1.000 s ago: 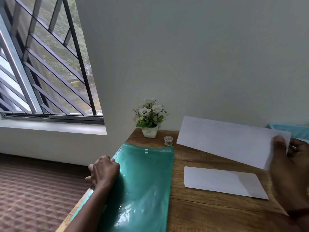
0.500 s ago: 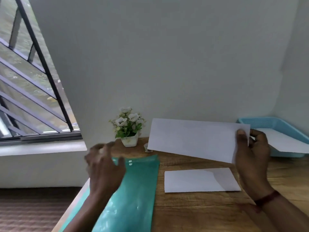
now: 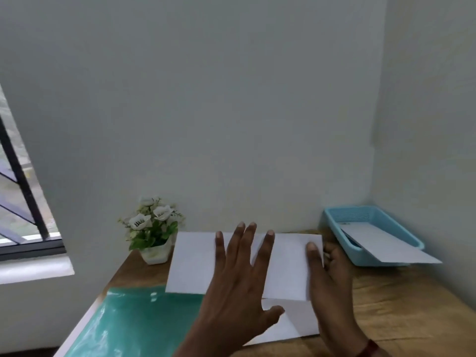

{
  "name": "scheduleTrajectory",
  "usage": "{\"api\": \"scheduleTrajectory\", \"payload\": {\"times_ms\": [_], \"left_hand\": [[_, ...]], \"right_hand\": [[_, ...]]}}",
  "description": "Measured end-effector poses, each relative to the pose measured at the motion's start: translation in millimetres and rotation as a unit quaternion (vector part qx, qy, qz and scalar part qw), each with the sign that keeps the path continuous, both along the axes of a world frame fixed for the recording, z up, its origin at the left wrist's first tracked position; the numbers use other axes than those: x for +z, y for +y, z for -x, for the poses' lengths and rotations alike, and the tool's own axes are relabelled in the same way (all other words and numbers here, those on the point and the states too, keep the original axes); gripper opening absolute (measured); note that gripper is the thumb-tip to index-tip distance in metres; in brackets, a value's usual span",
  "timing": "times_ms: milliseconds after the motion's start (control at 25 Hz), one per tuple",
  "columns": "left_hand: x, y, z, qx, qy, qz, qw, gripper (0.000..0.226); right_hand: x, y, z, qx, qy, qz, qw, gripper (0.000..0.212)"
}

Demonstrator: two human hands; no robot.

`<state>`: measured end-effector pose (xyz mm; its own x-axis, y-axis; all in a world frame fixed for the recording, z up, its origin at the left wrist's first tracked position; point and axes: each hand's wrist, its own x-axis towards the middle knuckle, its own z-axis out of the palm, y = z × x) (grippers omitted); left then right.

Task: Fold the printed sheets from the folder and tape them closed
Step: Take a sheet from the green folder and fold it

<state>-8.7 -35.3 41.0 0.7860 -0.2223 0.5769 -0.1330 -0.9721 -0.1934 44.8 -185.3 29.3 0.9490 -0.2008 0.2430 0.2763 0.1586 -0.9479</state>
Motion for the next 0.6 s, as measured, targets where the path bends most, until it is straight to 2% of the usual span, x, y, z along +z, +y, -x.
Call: {"api": "scheduleTrajectory", "payload": {"times_ms": [240,480,600], "left_hand": [[-16,18,-3,-0.037,-0.026,0.032,0.998,0.108],[-25,35,3,-0.013,0.043,0.037,0.998,0.108],[-27,41,1,0.000,0.042,0.050,0.998,0.107]], "right_hand": [[-15,17,4,0.033,0.019,0.047,0.998,0.012],[-19,28,11,0.047,0.036,0.054,0.997,0.010],[-18,24,7,0.044,0.021,0.025,0.999,0.017]]}}
